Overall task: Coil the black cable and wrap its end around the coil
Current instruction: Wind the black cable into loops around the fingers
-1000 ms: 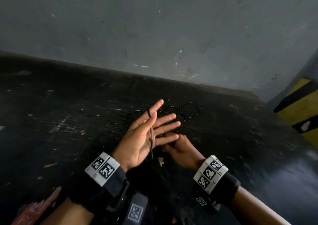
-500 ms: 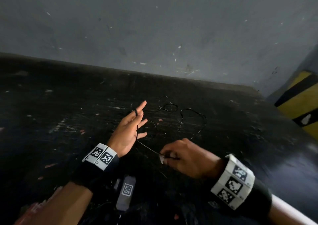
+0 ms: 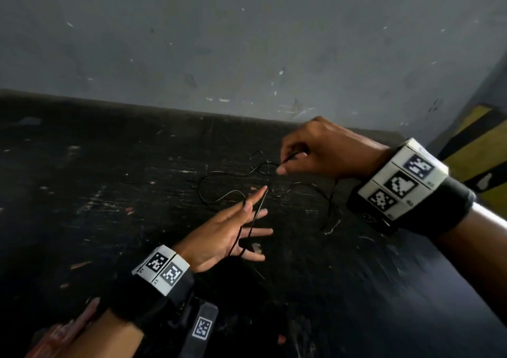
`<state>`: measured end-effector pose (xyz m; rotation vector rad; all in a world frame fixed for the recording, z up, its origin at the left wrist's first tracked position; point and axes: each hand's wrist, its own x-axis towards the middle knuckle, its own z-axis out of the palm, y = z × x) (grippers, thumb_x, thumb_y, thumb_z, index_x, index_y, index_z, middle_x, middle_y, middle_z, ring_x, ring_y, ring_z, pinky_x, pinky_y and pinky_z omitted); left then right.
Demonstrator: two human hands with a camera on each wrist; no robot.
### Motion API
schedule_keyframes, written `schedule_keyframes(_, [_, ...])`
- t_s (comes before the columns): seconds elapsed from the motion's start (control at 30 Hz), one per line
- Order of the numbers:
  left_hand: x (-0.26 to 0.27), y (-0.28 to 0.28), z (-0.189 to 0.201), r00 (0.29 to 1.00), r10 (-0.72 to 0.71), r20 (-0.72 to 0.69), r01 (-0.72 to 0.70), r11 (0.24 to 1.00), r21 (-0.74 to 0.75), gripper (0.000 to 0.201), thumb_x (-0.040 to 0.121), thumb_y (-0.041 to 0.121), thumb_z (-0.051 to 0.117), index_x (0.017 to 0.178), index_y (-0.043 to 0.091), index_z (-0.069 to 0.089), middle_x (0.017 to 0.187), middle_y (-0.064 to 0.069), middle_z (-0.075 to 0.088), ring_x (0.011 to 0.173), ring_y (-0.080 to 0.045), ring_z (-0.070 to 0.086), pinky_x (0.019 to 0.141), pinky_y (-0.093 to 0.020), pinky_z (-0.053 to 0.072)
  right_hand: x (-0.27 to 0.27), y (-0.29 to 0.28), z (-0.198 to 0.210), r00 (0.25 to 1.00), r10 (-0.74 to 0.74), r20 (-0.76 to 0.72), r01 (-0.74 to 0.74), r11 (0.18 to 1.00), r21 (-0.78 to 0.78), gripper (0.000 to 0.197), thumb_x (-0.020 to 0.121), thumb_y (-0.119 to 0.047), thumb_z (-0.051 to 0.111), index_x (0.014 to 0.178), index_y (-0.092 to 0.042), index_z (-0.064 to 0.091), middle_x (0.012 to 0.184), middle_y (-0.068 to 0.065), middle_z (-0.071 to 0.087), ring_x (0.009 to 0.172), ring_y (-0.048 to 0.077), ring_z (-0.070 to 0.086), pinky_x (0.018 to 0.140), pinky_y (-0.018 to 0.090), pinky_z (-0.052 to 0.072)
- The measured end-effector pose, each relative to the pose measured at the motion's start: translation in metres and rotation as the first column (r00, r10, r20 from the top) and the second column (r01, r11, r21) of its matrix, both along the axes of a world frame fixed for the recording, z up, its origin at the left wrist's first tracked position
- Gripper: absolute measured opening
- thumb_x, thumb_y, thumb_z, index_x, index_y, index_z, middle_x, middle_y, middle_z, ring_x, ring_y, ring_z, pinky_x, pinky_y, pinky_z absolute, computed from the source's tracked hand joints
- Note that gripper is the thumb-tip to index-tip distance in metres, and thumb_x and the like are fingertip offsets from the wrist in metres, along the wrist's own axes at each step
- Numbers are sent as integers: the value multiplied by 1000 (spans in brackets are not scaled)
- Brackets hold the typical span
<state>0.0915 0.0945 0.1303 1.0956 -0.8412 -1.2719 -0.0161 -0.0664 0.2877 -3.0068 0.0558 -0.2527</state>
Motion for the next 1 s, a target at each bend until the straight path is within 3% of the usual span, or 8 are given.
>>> schedule_keyframes(0.1, [-9, 1, 9, 995, -99, -27, 98, 995, -26, 51, 90, 46, 35, 141, 47, 31, 152, -9, 32, 122, -26, 57, 85, -58, 53, 6, -5, 0, 998, -11, 62, 7, 998, 61, 18, 76, -35, 74, 77, -18, 70, 56, -18, 52, 57, -8, 53, 55, 9, 33])
schedule_keyframes(0.33, [-22, 2, 24, 978, -208, -20, 206, 976, -71, 48, 94, 45, 29, 141, 53, 25, 149, -11, 40, 113, -36, 62, 50, -33, 60, 6, -13, -11, 982, -36, 188, -1, 982, 190, 19, 76, -29, 76, 75, -11, 70, 44, -13, 48, 46, 2, 48, 50, 8, 36])
schedule_keyframes(0.5, [-24, 5, 39, 951, -275, -143, 251, 954, -164, 44, 95, 45, 23, 138, 57, 28, 141, -10, 52, 105, -38, 66, 40, -26, 55, 1, -35, -48, 963, -156, 221, 82, 946, 313, 22, 79, -35, 70, 74, -14, 68, 63, -1, 64, 53, 3, 55, 51, 12, 42])
schedule_keyframes(0.6, [-21, -1, 51, 931, -273, -244, 212, 945, -249, 46, 95, 48, 21, 140, 55, 24, 142, -14, 51, 104, -38, 66, 39, -27, 56, -1, -39, -84, 926, -252, 280, 112, 894, 434, 22, 86, -27, 64, 69, -14, 66, 58, -3, 60, 54, 1, 48, 53, 25, 40])
schedule_keyframes(0.7, [-14, -14, 63, 907, -221, -359, 110, 946, -305, 50, 91, 49, 29, 141, 54, 24, 144, -19, 46, 106, -39, 65, 44, -31, 58, -6, -21, -126, 911, -291, 291, 83, 823, 563, 23, 87, -13, 55, 67, -22, 63, 54, -12, 58, 49, -3, 50, 50, 19, 40])
schedule_keyframes(0.8, [-4, -28, 72, 940, -64, -335, -39, 956, -291, 54, 89, 51, 32, 141, 56, 19, 147, -19, 40, 105, -40, 65, 47, -29, 59, -11, 13, -155, 951, -284, 123, 137, 743, 655, 25, 95, -17, 50, 73, -19, 63, 56, 1, 58, 47, 18, 57, 45, 28, 46])
schedule_keyframes(0.93, [7, -40, 72, 963, 90, -255, -156, 955, -252, 54, 93, 54, 31, 142, 58, 7, 151, -19, 35, 105, -40, 65, 50, -30, 60, -20, 47, -154, 992, -127, 0, 105, 818, 565, 19, 96, -23, 48, 90, -9, 60, 61, 11, 67, 51, 19, 63, 56, 29, 53])
schedule_keyframes(1.0, [11, -42, 66, 972, 132, -197, -177, 957, -230, 53, 95, 54, 29, 141, 60, 5, 152, -19, 31, 105, -39, 66, 52, -32, 60, -23, 57, -143, 992, -106, -65, 124, 821, 558, 16, 94, -24, 51, 99, -11, 59, 62, 6, 66, 55, 14, 64, 61, 29, 55])
